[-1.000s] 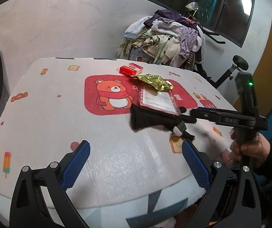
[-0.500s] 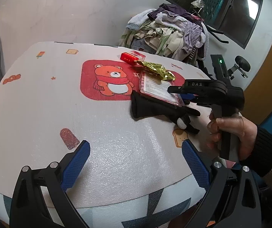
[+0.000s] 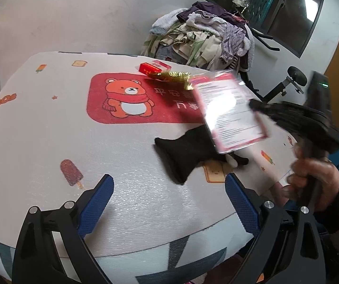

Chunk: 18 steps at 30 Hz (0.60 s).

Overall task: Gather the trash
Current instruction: 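Grasp the clear pink-card package with the right gripper while the left gripper grasps the black glove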

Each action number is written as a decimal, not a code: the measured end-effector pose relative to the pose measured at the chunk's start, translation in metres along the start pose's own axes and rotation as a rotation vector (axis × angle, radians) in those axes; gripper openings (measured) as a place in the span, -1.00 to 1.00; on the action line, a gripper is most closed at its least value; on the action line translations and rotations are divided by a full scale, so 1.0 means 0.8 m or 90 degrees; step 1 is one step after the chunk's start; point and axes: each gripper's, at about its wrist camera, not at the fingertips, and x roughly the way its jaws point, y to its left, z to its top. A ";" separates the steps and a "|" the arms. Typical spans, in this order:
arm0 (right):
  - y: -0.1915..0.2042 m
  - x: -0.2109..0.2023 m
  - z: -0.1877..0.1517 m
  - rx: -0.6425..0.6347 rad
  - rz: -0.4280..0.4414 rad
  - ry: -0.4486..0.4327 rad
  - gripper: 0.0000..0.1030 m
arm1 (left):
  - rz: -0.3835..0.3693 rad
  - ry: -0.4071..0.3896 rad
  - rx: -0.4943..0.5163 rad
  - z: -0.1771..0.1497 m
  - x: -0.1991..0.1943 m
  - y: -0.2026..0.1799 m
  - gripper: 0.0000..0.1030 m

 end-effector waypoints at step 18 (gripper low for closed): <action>-0.059 -0.110 -0.021 -0.066 -0.108 -0.073 -0.83 | -0.023 0.085 -0.094 0.031 0.092 0.002 0.01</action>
